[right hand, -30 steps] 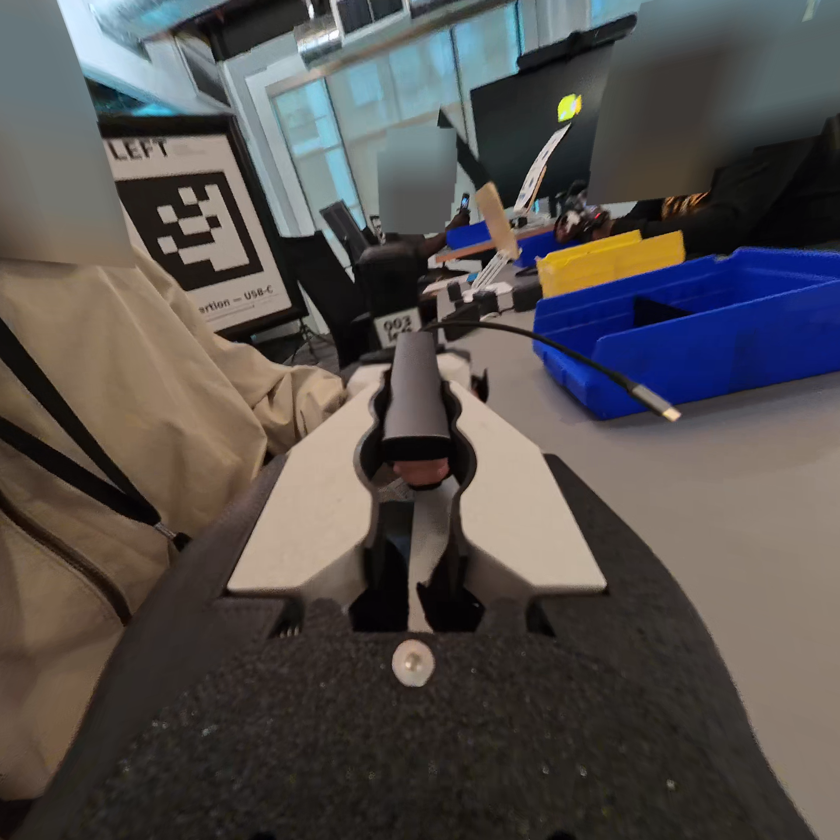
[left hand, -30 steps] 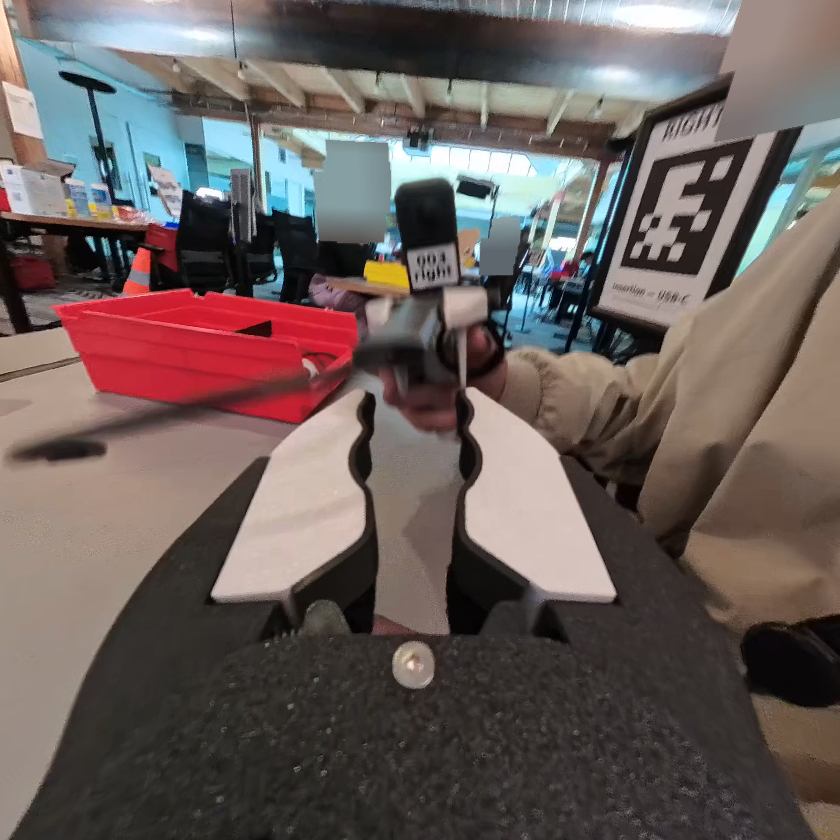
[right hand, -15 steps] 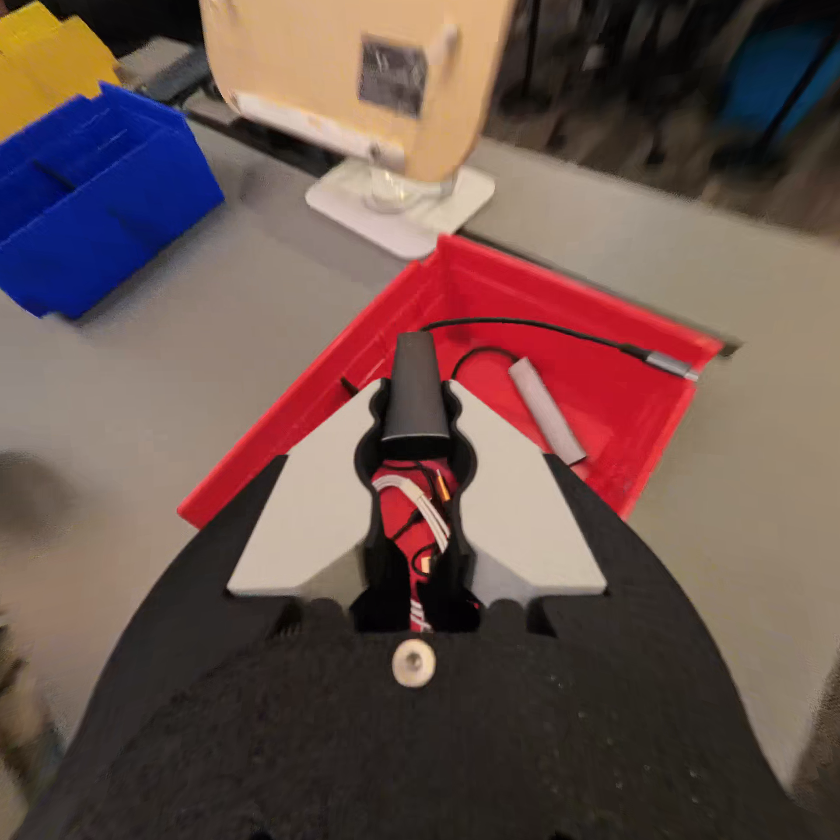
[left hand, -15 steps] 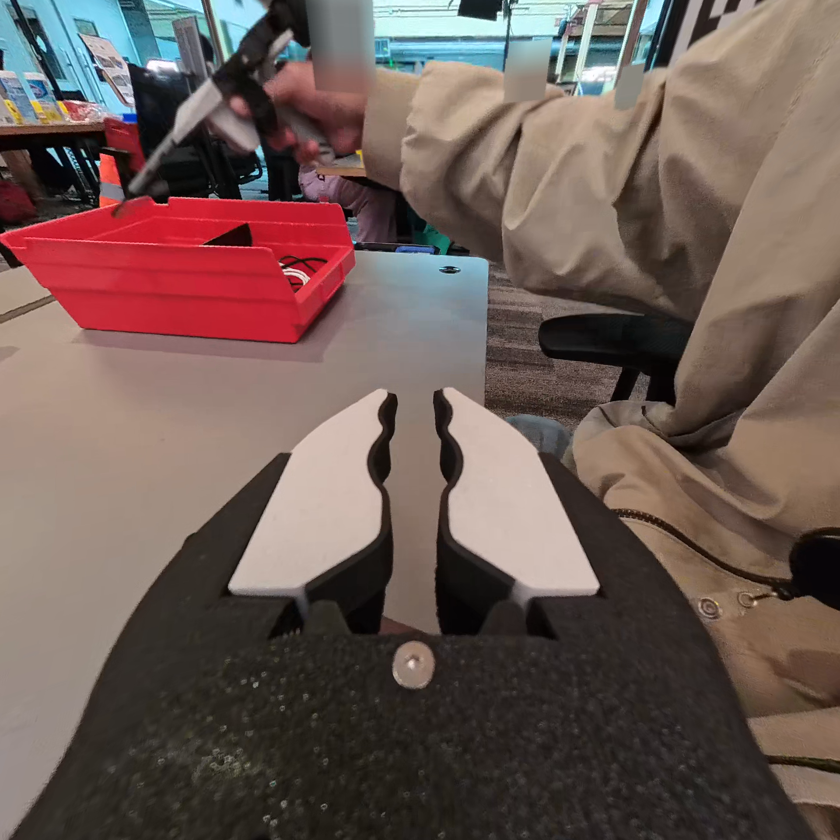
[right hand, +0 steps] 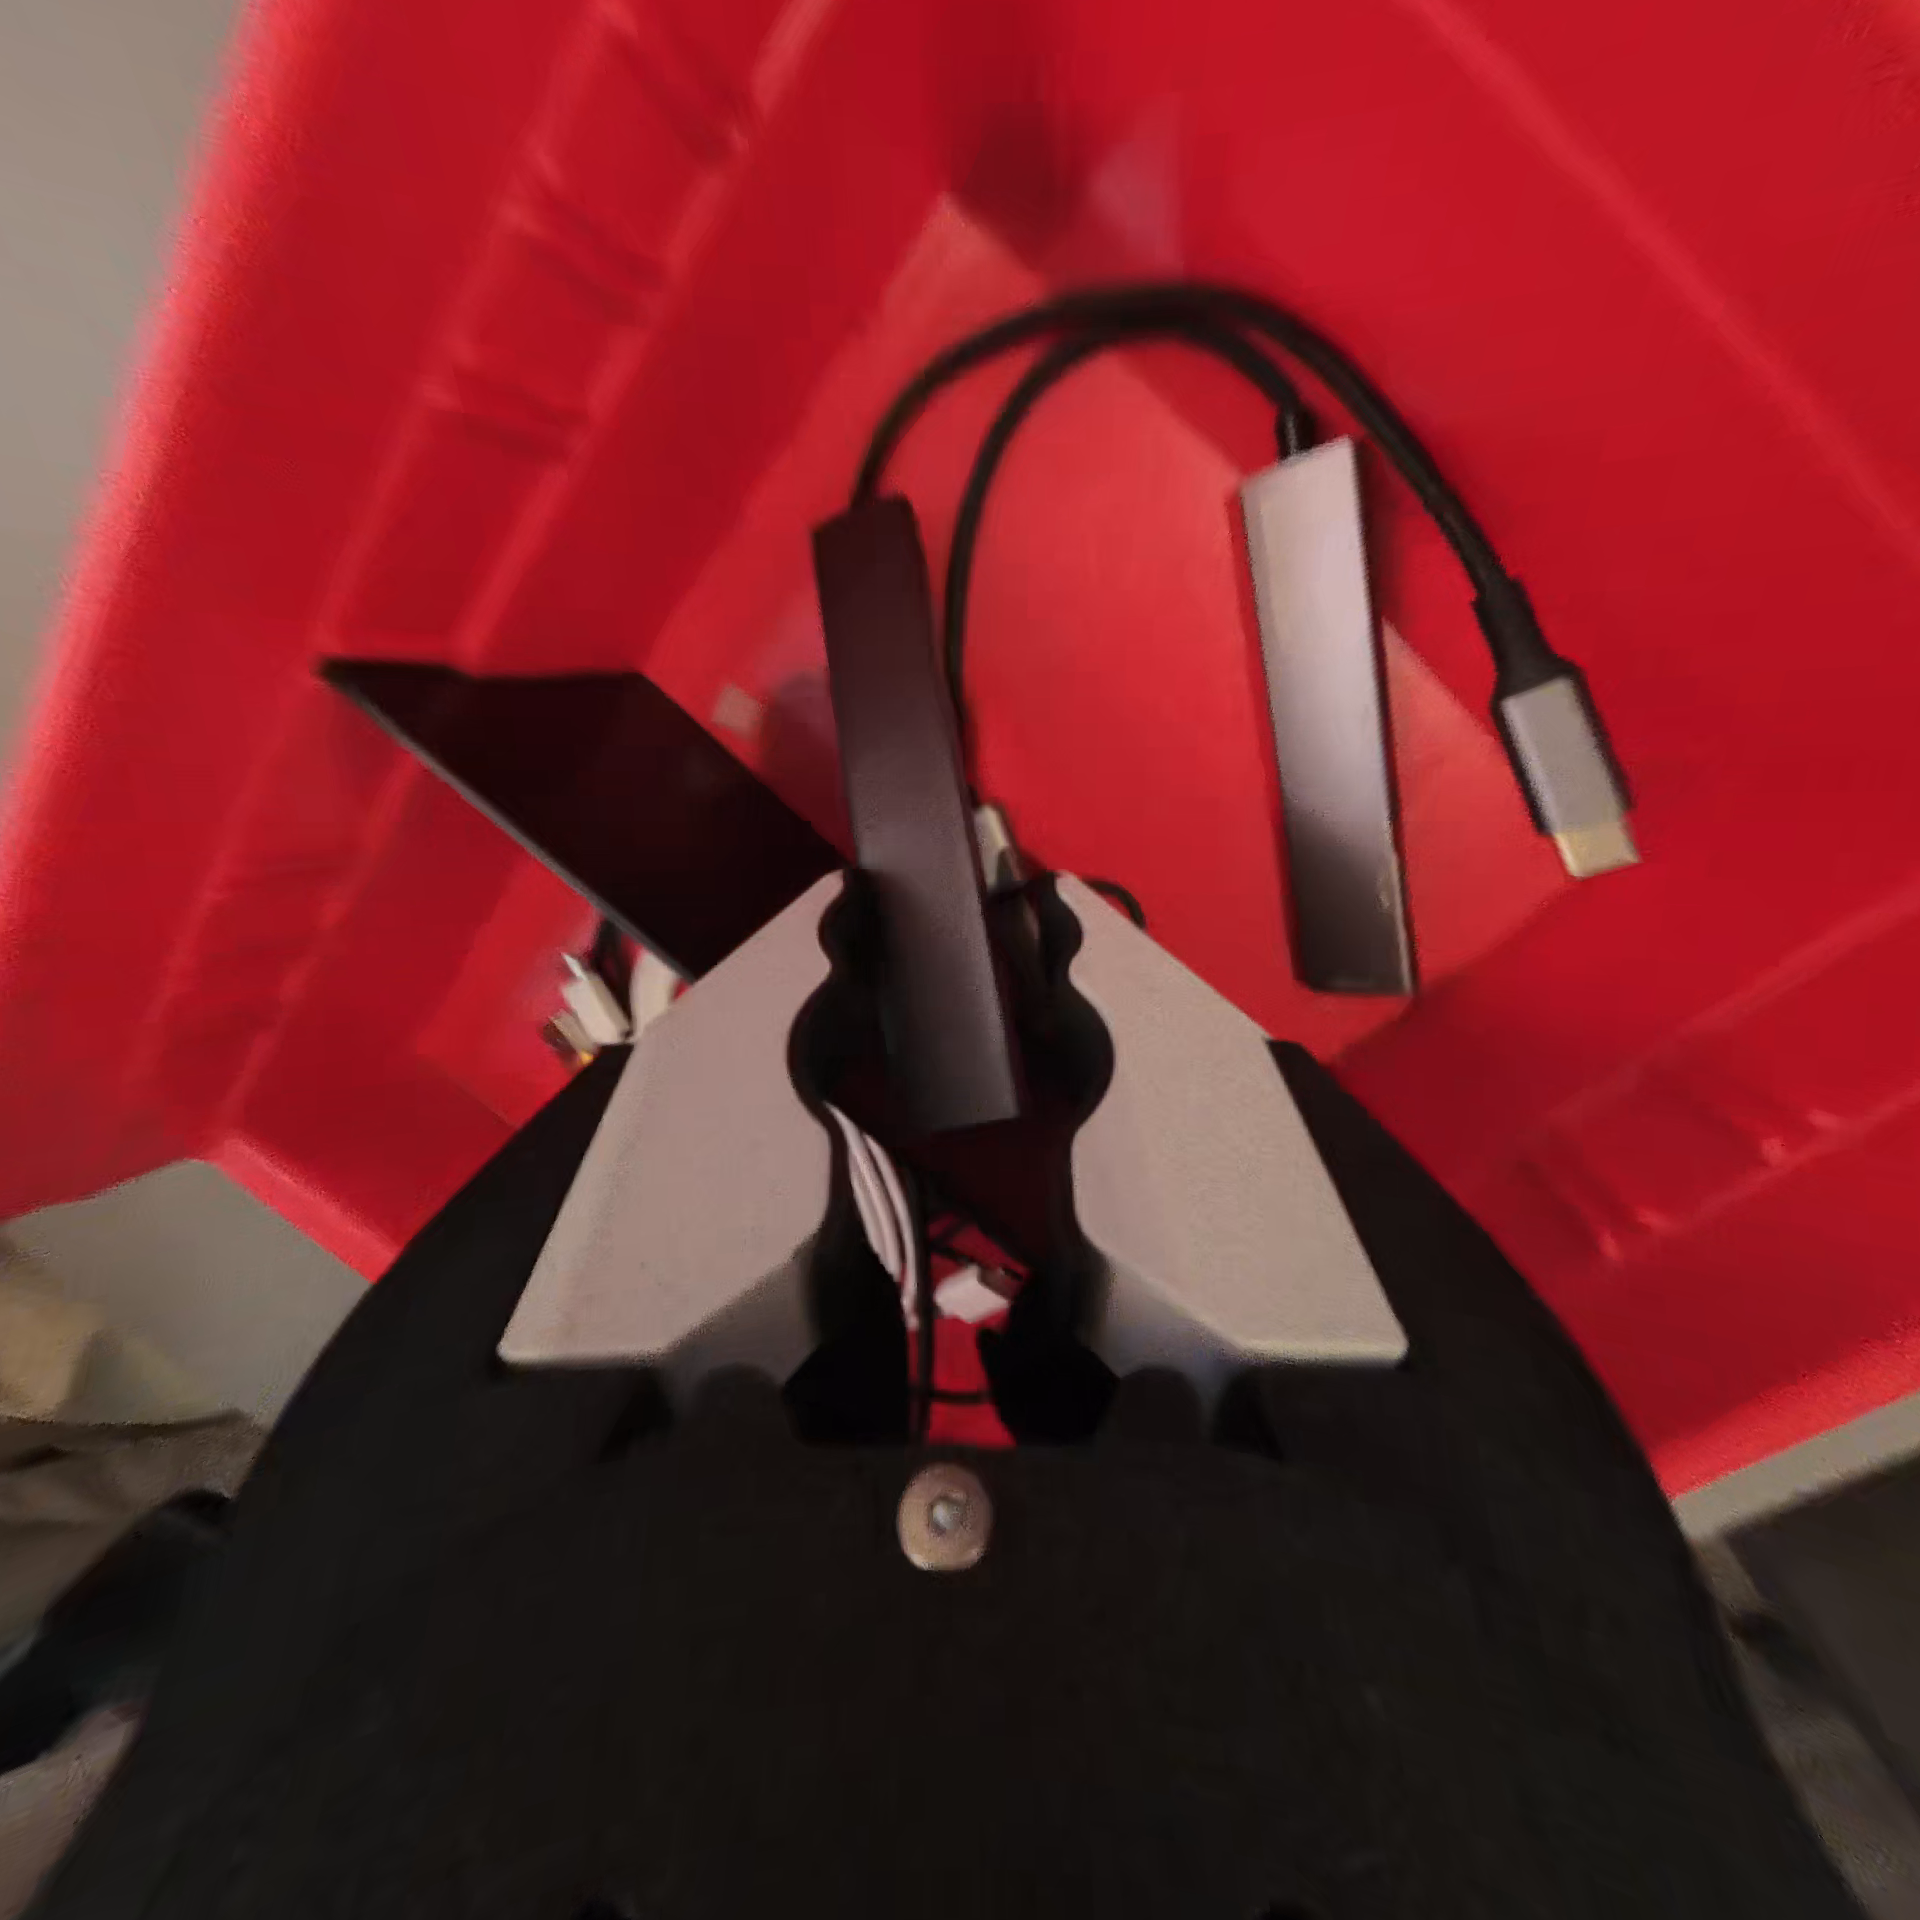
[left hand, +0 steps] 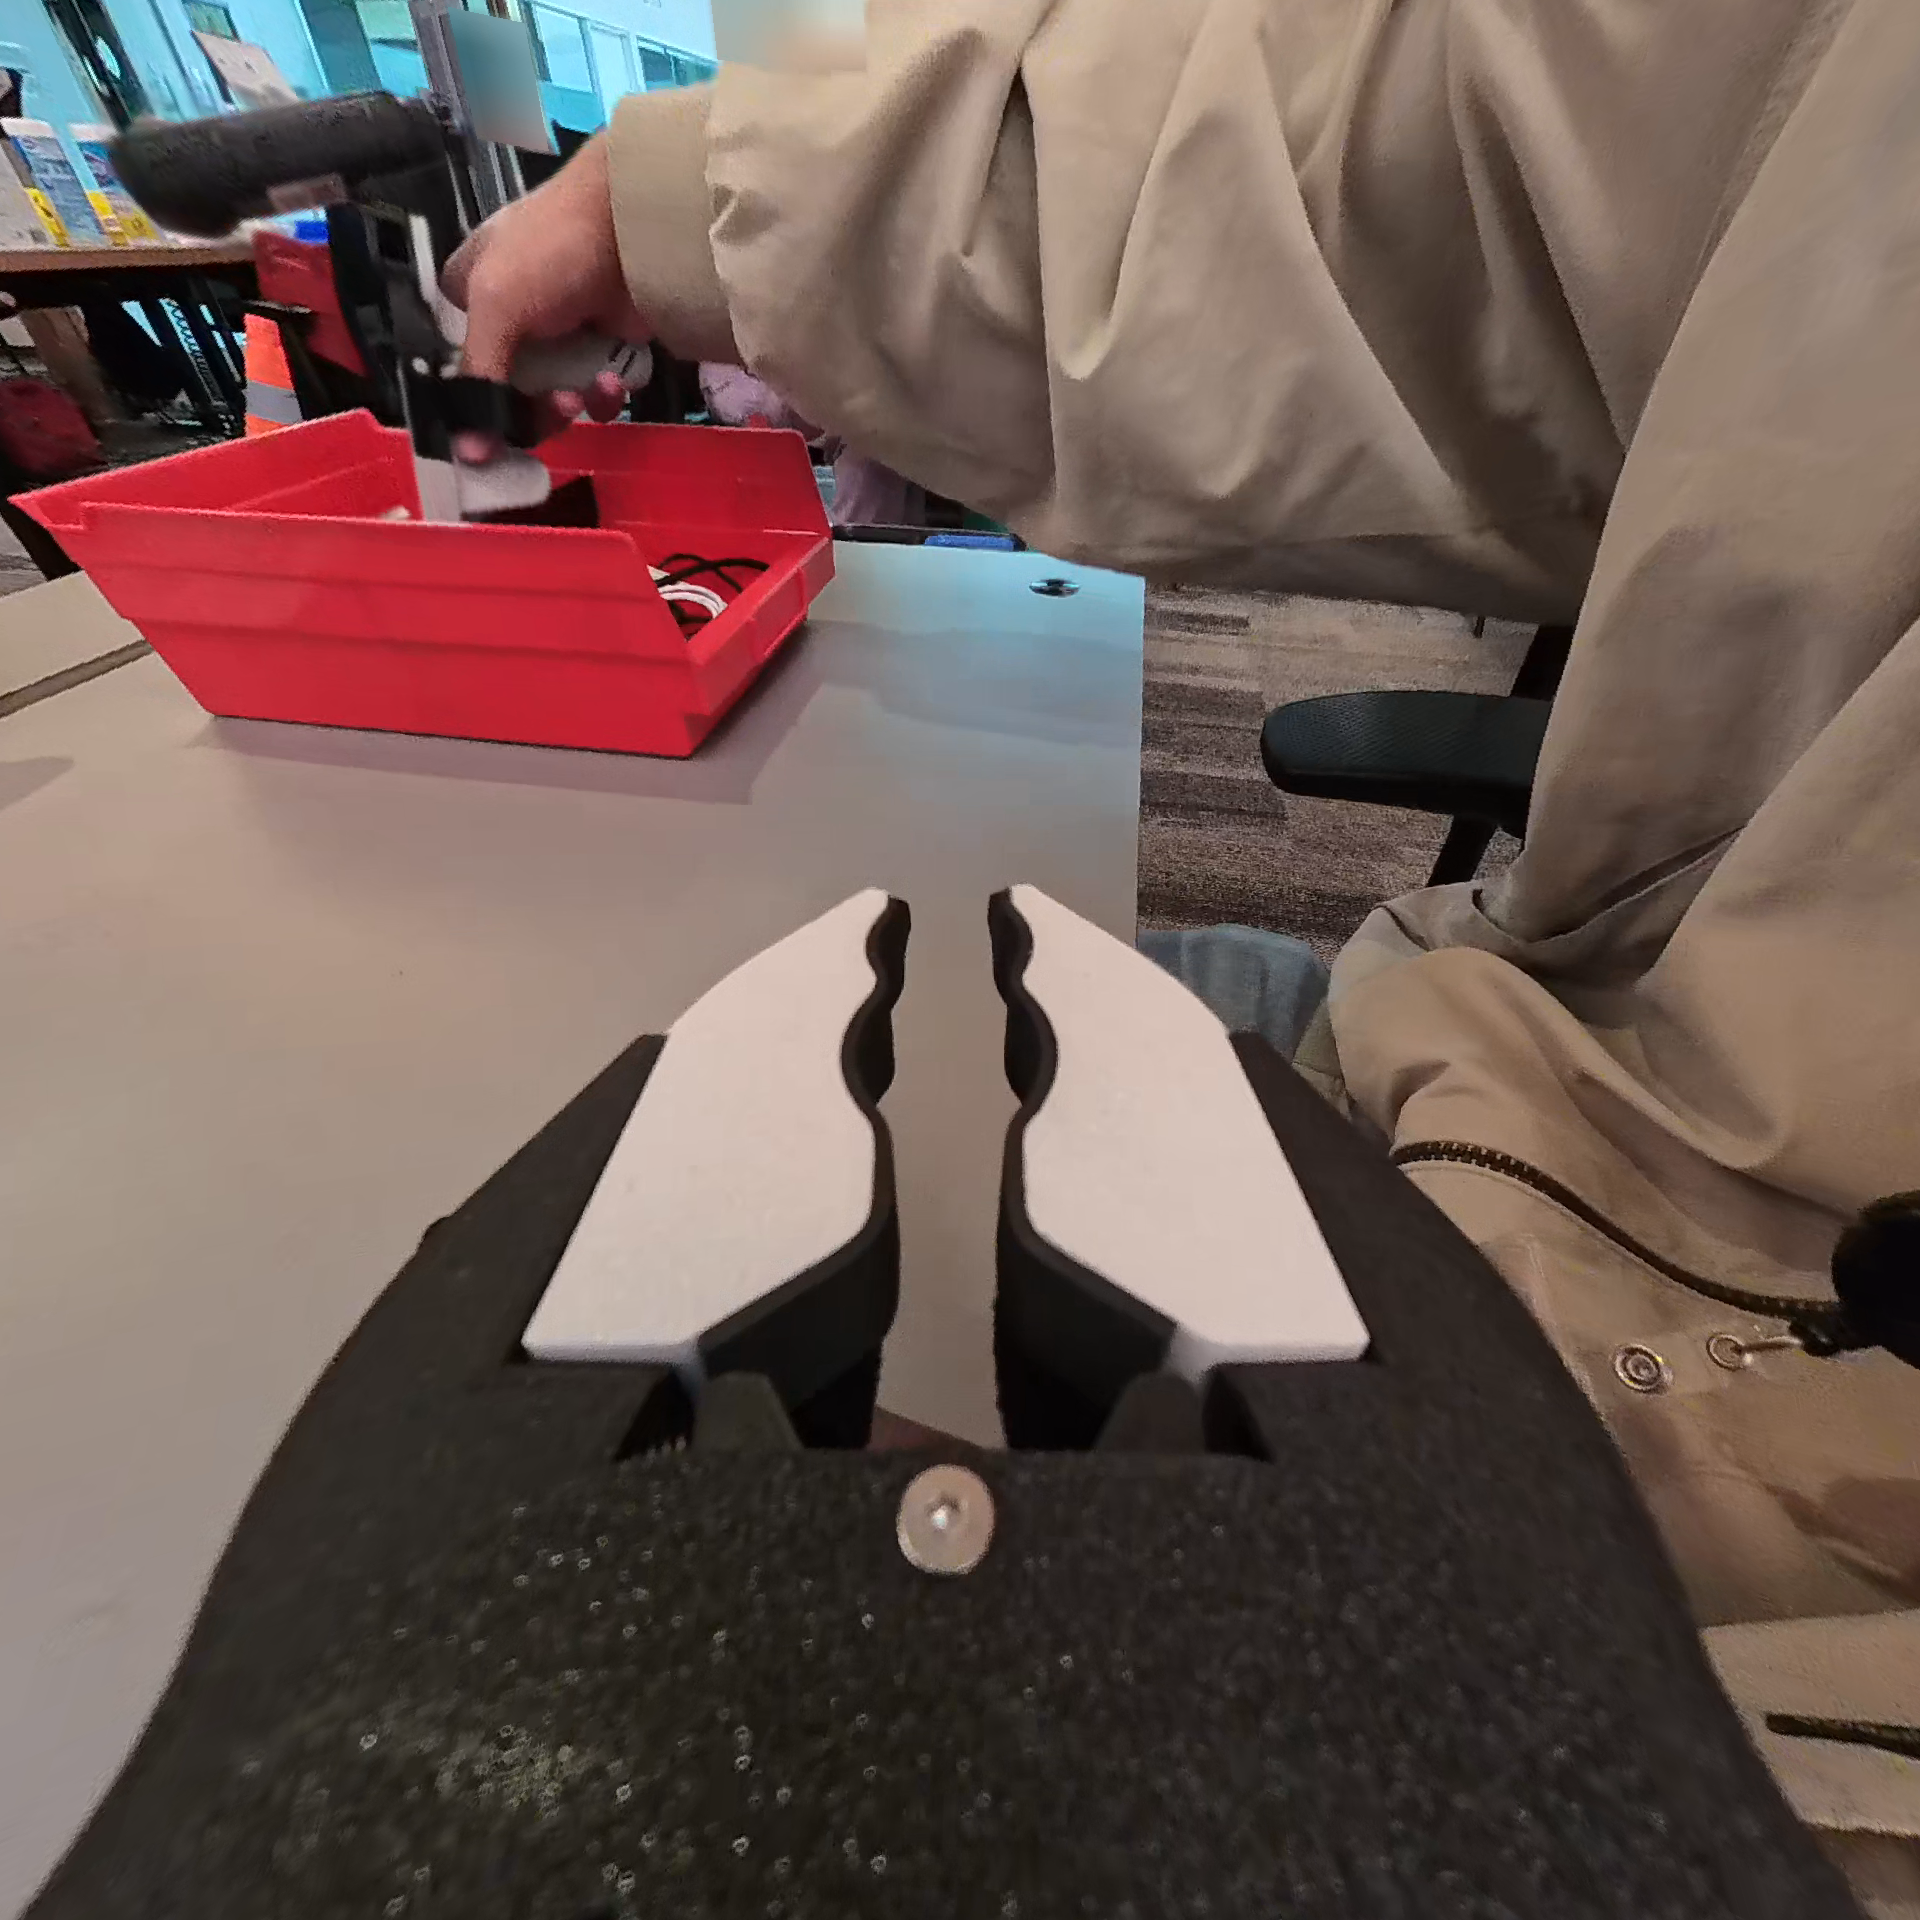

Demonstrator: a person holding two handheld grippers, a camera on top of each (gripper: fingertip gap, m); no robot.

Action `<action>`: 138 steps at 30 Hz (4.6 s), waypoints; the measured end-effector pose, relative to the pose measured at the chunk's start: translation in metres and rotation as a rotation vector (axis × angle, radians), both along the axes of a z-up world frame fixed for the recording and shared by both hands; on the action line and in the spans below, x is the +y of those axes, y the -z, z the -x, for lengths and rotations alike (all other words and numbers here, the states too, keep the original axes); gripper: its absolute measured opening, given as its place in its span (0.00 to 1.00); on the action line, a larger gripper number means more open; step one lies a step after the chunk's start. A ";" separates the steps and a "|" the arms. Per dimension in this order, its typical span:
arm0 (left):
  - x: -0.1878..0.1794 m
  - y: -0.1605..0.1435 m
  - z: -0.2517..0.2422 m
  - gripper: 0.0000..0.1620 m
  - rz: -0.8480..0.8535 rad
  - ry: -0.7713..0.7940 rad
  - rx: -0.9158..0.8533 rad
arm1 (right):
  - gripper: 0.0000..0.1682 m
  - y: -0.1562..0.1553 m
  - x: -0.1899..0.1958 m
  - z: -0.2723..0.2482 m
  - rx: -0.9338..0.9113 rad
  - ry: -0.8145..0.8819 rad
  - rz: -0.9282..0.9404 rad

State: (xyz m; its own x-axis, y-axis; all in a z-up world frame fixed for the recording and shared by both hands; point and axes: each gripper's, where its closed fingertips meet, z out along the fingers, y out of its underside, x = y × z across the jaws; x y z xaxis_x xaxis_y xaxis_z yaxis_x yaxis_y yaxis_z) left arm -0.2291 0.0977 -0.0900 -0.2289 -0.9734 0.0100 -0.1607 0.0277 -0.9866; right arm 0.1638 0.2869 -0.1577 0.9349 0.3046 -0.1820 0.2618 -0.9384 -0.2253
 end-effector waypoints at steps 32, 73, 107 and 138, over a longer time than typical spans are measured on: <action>0.213 0.044 0.207 0.15 0.017 -1.263 0.327 | 0.28 -0.041 -0.163 0.104 -0.241 0.646 -1.057; 0.174 0.025 0.169 0.17 -0.060 -1.123 0.211 | 0.28 -0.046 -0.083 0.223 -0.056 0.407 -0.990; 0.119 0.051 -0.136 0.02 -0.074 -0.822 0.329 | 0.02 -0.017 -0.200 0.113 -0.383 0.885 -0.941; 0.182 0.036 0.068 0.10 0.053 -1.143 0.249 | 0.03 -0.015 -0.052 0.271 -0.084 0.463 -0.913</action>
State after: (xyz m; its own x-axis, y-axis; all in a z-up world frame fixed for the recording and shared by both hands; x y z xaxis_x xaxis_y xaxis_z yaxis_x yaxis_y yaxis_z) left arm -0.2975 0.2798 -0.1259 0.7932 -0.6085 -0.0224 -0.2546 -0.2979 -0.9200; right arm -0.1076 0.2351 -0.1424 0.9950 -0.0996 0.0099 -0.0341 -0.4312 -0.9016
